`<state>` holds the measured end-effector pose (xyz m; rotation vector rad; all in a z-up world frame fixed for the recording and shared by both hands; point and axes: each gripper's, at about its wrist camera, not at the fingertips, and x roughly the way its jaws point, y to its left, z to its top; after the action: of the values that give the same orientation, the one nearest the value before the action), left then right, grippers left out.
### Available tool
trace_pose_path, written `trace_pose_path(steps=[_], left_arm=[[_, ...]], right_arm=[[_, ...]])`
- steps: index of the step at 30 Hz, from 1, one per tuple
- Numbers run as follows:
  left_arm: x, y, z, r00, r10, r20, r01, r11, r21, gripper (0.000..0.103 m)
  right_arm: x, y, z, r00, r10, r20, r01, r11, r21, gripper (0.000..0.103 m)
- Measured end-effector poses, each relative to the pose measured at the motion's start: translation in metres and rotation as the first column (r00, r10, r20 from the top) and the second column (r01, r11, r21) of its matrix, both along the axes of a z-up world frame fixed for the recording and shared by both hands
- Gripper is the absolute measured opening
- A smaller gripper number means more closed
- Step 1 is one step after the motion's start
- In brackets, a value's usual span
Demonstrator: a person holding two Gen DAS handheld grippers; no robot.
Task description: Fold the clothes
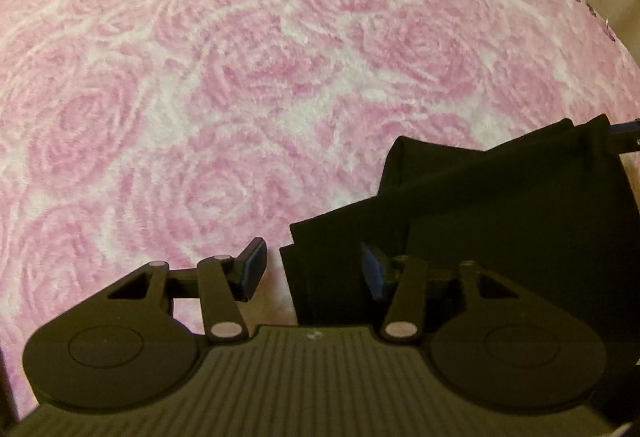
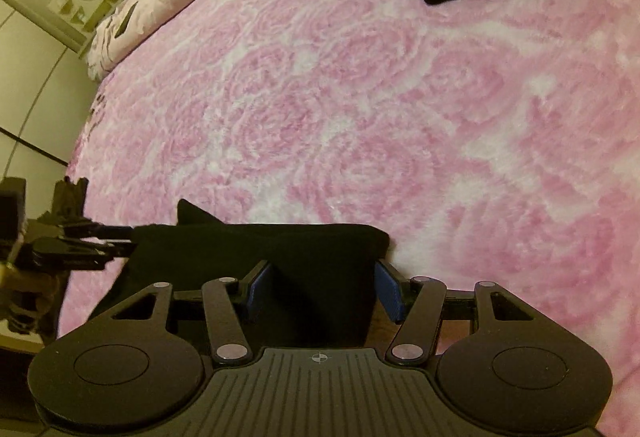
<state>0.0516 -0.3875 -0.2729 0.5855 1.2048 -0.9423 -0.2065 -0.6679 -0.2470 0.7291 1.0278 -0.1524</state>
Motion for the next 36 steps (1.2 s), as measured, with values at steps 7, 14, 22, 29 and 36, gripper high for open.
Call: trace_pose_path(steps=[7, 14, 22, 29, 36], left_arm=[[-0.009, 0.003, 0.018, 0.999, -0.020, 0.045, 0.021, 1.000, -0.014, 0.003], [0.000, 0.016, 0.037, 0.993, 0.090, 0.071, -0.085, 0.994, -0.067, 0.003], [0.010, 0.012, 0.003, 0.995, 0.065, 0.075, -0.070, 0.996, 0.053, 0.017], [-0.014, 0.018, 0.048, 0.992, 0.023, 0.127, -0.020, 0.999, -0.025, 0.016], [-0.037, -0.015, 0.001, 0.991, -0.117, 0.062, 0.119, 0.992, -0.034, 0.027]], right_arm=[[0.008, 0.002, 0.021, 0.999, 0.039, 0.003, -0.039, 0.999, -0.006, 0.011], [0.023, -0.009, 0.000, 0.999, 0.051, 0.004, -0.051, 0.998, -0.027, 0.011], [0.013, -0.018, 0.001, 0.998, 0.005, -0.063, -0.014, 0.989, -0.147, 0.058], [0.020, 0.032, 0.040, 0.977, 0.191, 0.092, -0.167, 0.961, -0.221, 0.058], [0.020, 0.031, -0.027, 0.992, 0.123, 0.011, -0.119, 0.977, -0.178, 0.058]])
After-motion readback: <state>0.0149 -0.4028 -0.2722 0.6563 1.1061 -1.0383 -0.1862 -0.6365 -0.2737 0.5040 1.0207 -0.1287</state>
